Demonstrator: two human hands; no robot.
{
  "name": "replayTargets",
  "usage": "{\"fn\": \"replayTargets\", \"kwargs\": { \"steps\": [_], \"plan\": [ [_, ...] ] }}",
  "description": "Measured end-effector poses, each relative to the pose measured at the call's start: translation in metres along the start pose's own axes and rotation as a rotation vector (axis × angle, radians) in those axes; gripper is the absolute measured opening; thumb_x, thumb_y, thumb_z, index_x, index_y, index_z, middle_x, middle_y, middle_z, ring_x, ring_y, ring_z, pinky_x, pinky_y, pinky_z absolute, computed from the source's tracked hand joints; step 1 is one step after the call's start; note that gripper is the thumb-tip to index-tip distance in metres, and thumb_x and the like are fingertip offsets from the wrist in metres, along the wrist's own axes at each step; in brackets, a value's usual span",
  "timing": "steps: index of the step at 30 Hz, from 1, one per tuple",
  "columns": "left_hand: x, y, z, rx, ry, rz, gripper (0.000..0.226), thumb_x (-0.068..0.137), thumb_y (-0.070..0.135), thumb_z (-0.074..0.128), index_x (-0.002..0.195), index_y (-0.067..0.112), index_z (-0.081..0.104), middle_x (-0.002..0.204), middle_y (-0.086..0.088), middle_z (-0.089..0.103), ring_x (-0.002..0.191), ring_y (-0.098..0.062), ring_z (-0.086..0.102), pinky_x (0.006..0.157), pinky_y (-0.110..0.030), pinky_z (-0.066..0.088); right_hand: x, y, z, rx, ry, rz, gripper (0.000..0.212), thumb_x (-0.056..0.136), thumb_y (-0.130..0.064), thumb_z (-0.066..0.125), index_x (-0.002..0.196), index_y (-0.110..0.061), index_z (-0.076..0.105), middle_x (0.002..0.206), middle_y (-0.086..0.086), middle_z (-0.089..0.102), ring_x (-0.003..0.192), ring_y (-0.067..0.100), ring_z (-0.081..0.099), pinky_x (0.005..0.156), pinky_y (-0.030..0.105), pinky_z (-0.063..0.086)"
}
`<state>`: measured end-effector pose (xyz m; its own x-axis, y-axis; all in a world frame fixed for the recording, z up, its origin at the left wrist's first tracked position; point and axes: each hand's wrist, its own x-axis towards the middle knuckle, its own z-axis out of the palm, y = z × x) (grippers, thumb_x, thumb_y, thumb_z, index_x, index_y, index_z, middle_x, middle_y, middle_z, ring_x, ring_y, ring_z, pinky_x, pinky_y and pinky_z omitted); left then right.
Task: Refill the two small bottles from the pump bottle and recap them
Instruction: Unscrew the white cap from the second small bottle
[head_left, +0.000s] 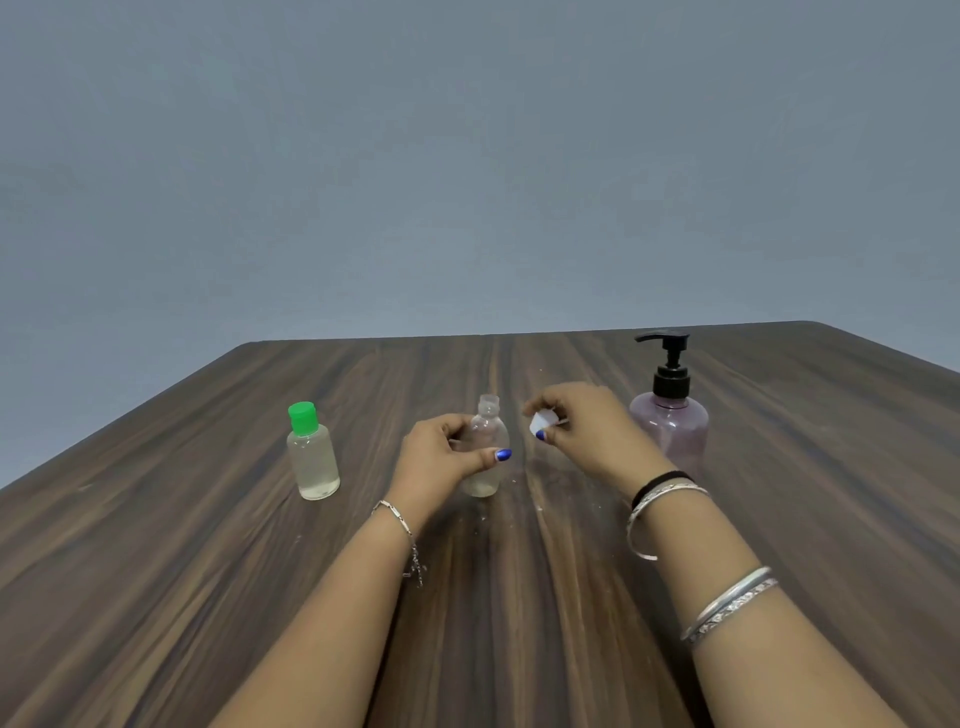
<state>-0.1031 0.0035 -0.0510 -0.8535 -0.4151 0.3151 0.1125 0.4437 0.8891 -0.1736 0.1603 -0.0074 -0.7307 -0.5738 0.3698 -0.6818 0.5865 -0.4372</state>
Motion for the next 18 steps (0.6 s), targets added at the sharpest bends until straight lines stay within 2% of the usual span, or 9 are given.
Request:
{"fn": "replayTargets", "kwargs": {
  "steps": [2, 4, 6, 11, 14, 16, 18],
  "plan": [
    [0.002, -0.001, -0.004, -0.018, 0.036, -0.002, 0.029, 0.066, 0.015, 0.082, 0.092, 0.008, 0.071, 0.074, 0.002, 0.064, 0.067, -0.008, 0.054, 0.065, -0.023, 0.045, 0.002, 0.000, 0.007, -0.135, -0.149, 0.036, 0.032, 0.088, -0.004, 0.053, 0.117, -0.015, 0.064, 0.121, 0.004, 0.062, 0.116, 0.023, 0.054, 0.091, 0.026, 0.042],
    [0.003, 0.000, -0.006, -0.036, 0.063, 0.001, 0.028, 0.067, 0.011, 0.081, 0.092, 0.008, 0.070, 0.080, -0.003, 0.067, 0.072, -0.013, 0.058, 0.070, -0.028, 0.049, 0.001, 0.003, 0.018, -0.177, -0.208, 0.070, 0.033, 0.088, -0.004, 0.052, 0.118, -0.014, 0.063, 0.123, 0.007, 0.061, 0.115, 0.025, 0.055, 0.093, 0.028, 0.044],
    [0.003, 0.001, -0.007, -0.053, 0.076, 0.000, 0.029, 0.067, 0.009, 0.081, 0.094, 0.009, 0.070, 0.084, -0.005, 0.068, 0.078, -0.015, 0.061, 0.077, -0.033, 0.051, -0.001, 0.009, 0.028, -0.135, -0.180, 0.087, 0.030, 0.086, -0.005, 0.054, 0.112, -0.015, 0.063, 0.116, 0.008, 0.063, 0.109, 0.024, 0.058, 0.089, 0.029, 0.045],
    [0.002, 0.002, -0.008, -0.055, 0.095, -0.005, 0.030, 0.066, 0.012, 0.082, 0.093, 0.010, 0.070, 0.089, -0.009, 0.070, 0.087, -0.022, 0.065, 0.083, -0.039, 0.053, -0.002, 0.011, 0.035, -0.109, -0.145, 0.129, 0.023, 0.086, -0.007, 0.049, 0.104, -0.010, 0.062, 0.110, 0.011, 0.064, 0.100, 0.028, 0.059, 0.086, 0.037, 0.050],
    [0.001, 0.003, -0.008, -0.051, 0.094, -0.009, 0.029, 0.066, 0.012, 0.082, 0.092, 0.011, 0.070, 0.089, -0.008, 0.071, 0.085, -0.020, 0.064, 0.083, -0.039, 0.053, 0.001, 0.011, 0.035, -0.149, -0.155, 0.139, 0.030, 0.088, -0.005, 0.049, 0.115, -0.011, 0.059, 0.120, 0.011, 0.060, 0.109, 0.028, 0.056, 0.094, 0.038, 0.047],
    [0.001, 0.003, -0.007, -0.037, 0.096, -0.005, 0.029, 0.065, 0.014, 0.082, 0.092, 0.011, 0.070, 0.089, -0.007, 0.071, 0.086, -0.021, 0.065, 0.083, -0.039, 0.053, 0.003, 0.009, 0.033, -0.159, -0.185, 0.142, 0.037, 0.089, -0.005, 0.052, 0.126, -0.014, 0.054, 0.129, 0.010, 0.055, 0.117, 0.027, 0.052, 0.099, 0.034, 0.044],
    [0.000, 0.004, -0.006, -0.031, 0.099, -0.005, 0.030, 0.065, 0.016, 0.082, 0.092, 0.013, 0.070, 0.089, -0.006, 0.071, 0.087, -0.022, 0.065, 0.082, -0.038, 0.053, 0.002, 0.006, 0.031, -0.137, -0.128, 0.117, 0.038, 0.091, -0.009, 0.054, 0.128, -0.016, 0.052, 0.130, 0.009, 0.053, 0.118, 0.024, 0.052, 0.097, 0.029, 0.041]
  ]
}}
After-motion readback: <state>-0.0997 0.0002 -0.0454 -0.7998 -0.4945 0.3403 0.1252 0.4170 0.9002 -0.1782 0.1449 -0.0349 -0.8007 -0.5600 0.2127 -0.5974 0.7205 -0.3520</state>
